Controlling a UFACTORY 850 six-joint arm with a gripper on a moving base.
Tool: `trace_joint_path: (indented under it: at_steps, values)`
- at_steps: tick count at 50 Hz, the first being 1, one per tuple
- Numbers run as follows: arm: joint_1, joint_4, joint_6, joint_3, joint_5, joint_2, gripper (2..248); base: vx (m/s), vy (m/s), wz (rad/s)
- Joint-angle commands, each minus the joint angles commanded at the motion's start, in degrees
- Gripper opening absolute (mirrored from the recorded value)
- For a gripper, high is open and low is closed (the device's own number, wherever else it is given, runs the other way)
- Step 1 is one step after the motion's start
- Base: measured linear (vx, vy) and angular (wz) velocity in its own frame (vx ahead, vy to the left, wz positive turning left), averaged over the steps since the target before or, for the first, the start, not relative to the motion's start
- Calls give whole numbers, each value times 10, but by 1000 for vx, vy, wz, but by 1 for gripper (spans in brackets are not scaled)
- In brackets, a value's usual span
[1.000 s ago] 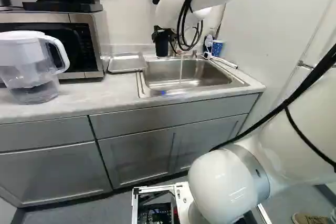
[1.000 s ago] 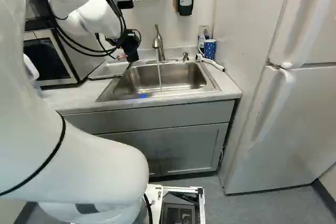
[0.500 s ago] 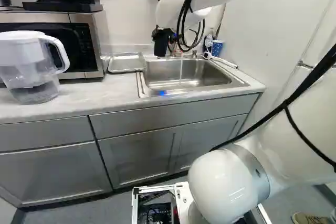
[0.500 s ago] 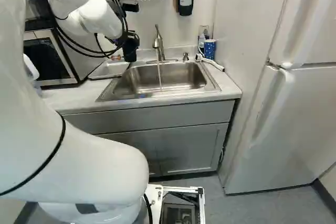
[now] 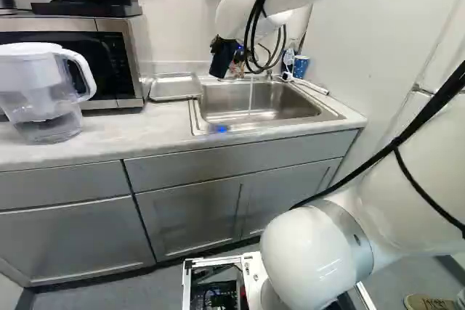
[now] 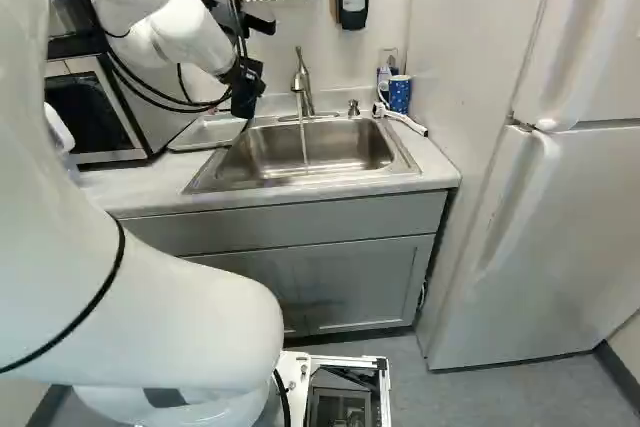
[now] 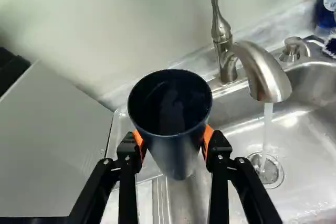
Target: Rinse the cup and place it in the tray
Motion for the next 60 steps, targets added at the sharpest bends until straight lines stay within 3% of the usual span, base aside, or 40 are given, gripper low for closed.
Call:
trace_joint_path:
  at_steps: [60]
  values:
    - [0, 0, 362, 0, 0, 0, 123, 0, 0, 0]
